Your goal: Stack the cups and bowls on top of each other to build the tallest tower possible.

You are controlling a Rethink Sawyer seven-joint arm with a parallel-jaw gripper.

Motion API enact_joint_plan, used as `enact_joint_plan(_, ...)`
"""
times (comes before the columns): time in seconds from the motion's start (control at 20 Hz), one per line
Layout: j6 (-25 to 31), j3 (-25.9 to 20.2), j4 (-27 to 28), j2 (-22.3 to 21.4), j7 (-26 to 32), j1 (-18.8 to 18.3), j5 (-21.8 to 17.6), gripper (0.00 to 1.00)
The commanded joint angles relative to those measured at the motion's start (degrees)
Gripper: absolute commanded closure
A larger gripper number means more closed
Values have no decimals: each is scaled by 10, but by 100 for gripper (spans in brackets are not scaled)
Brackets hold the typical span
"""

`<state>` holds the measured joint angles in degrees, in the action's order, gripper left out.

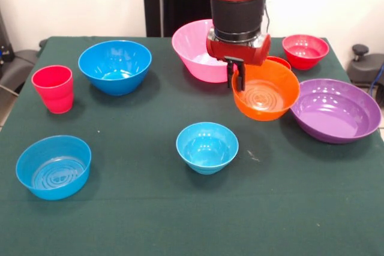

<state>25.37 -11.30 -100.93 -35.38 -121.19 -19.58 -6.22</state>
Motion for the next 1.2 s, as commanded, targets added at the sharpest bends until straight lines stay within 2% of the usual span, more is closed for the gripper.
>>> enact_joint_plan(0.05,88,-81,-17,-29,34,-27,14,100)
enact_joint_plan(0.3,88,-94,-19,-31,26,-37,13,100)
enact_joint_plan(0.55,51,-104,-24,-21,12,-47,6,100)
enact_joint_plan(0.75,25,-91,-7,-9,11,-46,-17,100)
enact_joint_plan(1.2,-5,-68,31,23,35,-68,-57,100)
